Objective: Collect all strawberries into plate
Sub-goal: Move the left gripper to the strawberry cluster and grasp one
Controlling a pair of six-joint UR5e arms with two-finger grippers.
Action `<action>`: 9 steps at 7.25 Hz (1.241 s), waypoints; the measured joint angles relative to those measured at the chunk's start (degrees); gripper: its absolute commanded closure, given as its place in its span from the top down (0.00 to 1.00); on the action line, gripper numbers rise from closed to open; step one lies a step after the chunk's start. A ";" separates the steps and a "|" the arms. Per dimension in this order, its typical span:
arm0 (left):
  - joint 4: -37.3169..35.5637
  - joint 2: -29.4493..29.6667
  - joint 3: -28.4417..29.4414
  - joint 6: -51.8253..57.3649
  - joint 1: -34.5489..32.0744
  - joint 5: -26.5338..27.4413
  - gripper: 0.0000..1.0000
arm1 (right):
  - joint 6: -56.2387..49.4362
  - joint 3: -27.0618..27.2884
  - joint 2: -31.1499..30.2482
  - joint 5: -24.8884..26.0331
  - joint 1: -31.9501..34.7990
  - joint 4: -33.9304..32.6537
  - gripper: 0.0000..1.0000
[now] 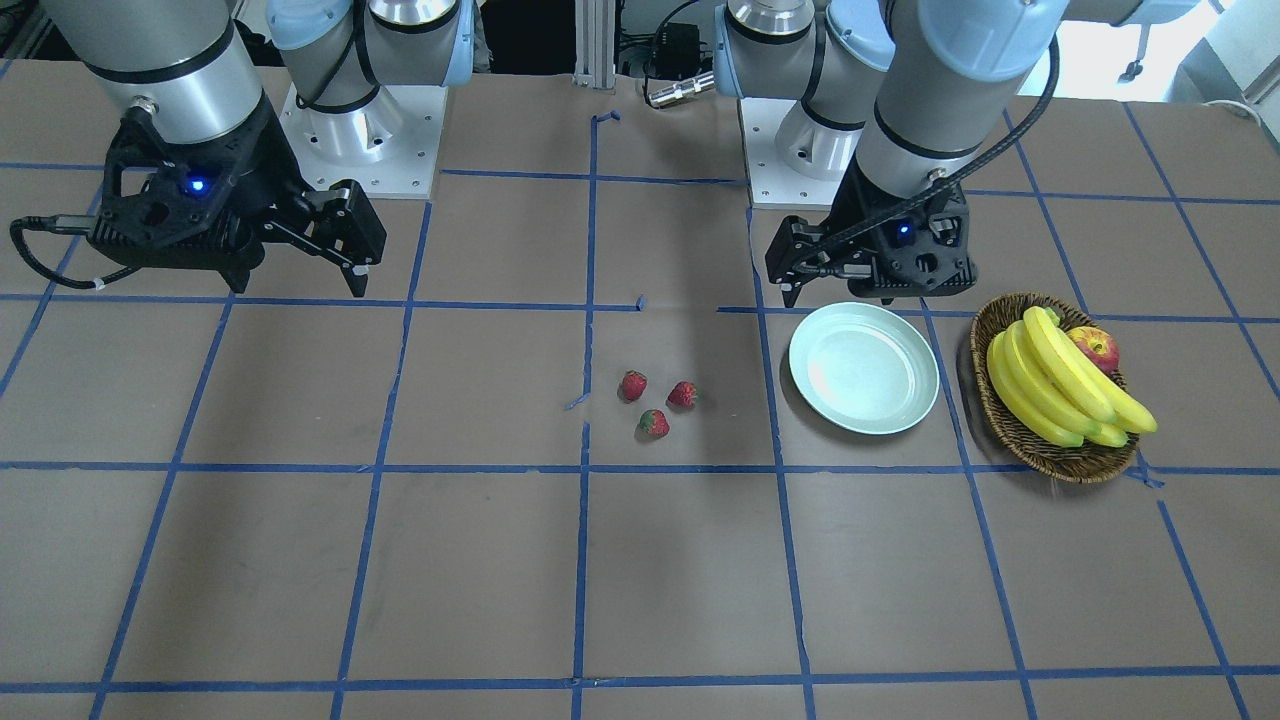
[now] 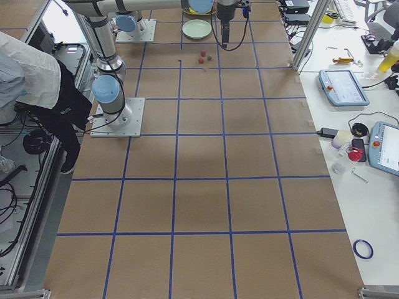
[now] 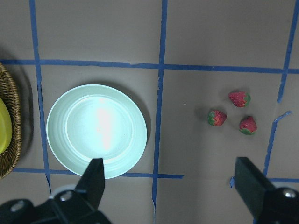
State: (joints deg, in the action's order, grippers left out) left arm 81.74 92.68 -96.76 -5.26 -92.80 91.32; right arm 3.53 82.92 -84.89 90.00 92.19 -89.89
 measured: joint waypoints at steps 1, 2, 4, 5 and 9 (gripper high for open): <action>-4.53 1.59 -2.20 -0.52 -1.50 0.25 0.99 | 0.01 0.41 0.00 0.00 0.00 -0.14 1.00; -8.65 3.53 -3.91 -1.01 -2.50 -0.30 0.98 | 0.05 0.66 -0.01 0.00 0.01 -0.16 1.00; -14.80 8.06 -5.78 -2.26 -3.16 -4.73 0.91 | 0.07 1.39 -0.01 -0.06 0.01 -0.25 1.00; -18.02 10.34 -6.91 -2.91 -3.70 -6.00 0.91 | 0.08 1.71 -0.01 -0.08 0.01 -0.32 1.00; -29.62 19.64 -8.39 -9.56 -9.92 -6.04 0.78 | 0.08 2.19 -0.06 -0.17 0.01 -0.43 1.00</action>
State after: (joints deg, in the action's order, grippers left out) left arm 52.12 112.32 -105.15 -14.82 -102.72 85.29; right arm 3.60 85.11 -84.96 89.83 92.20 -90.32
